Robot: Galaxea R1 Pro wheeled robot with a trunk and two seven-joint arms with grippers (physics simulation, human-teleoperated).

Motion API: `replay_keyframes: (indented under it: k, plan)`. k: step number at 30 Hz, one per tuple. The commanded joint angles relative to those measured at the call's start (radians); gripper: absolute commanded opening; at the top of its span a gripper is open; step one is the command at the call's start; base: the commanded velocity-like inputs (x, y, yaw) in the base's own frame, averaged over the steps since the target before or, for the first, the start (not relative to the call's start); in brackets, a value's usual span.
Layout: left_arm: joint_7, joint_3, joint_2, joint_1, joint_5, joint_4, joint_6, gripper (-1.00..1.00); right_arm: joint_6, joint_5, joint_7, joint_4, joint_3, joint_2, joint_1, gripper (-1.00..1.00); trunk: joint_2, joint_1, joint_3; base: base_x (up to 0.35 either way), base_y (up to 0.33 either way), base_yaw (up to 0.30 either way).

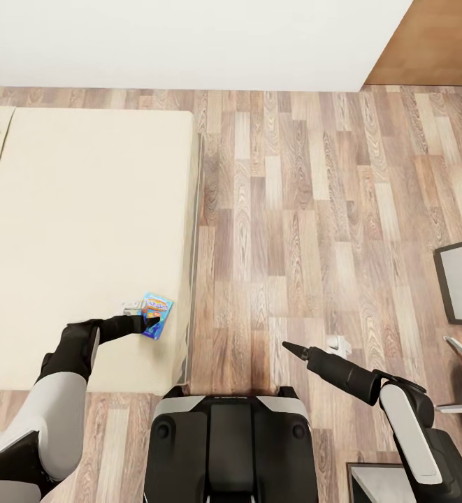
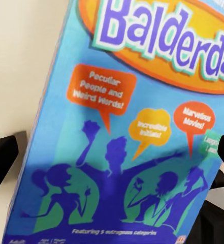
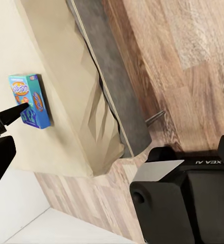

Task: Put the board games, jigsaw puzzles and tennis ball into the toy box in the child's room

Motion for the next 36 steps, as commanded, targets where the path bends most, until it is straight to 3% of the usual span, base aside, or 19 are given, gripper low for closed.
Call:
replay_keyframes:
  k: [1,2,3,36]
  plan:
    - [-0.002,0.004,-0.002,0.0,0.0,-0.002,0.011,1.0,0.005,0.006,0.008,0.0,-0.002,-0.001,0.0,1.0,-0.001,0.001,-0.001,0.0,0.0,0.0]
    - [0.003,0.004,-0.003,0.0,0.005,-0.005,0.016,1.0,0.004,0.006,0.008,0.001,-0.002,-0.003,0.0,1.0,-0.001,0.001,-0.001,0.0,0.0,0.0]
    - [0.037,0.003,-0.004,0.001,0.068,-0.007,0.04,1.0,0.004,0.006,0.008,0.001,-0.002,-0.004,0.0,1.0,-0.001,0.001,-0.001,0.0,0.0,0.0]
    - [0.02,0.002,-0.015,0.003,0.065,-0.005,0.041,1.0,0.005,0.008,0.01,0.001,-0.002,-0.005,0.0,1.0,-0.001,0.001,-0.001,0.0,0.0,0.0]
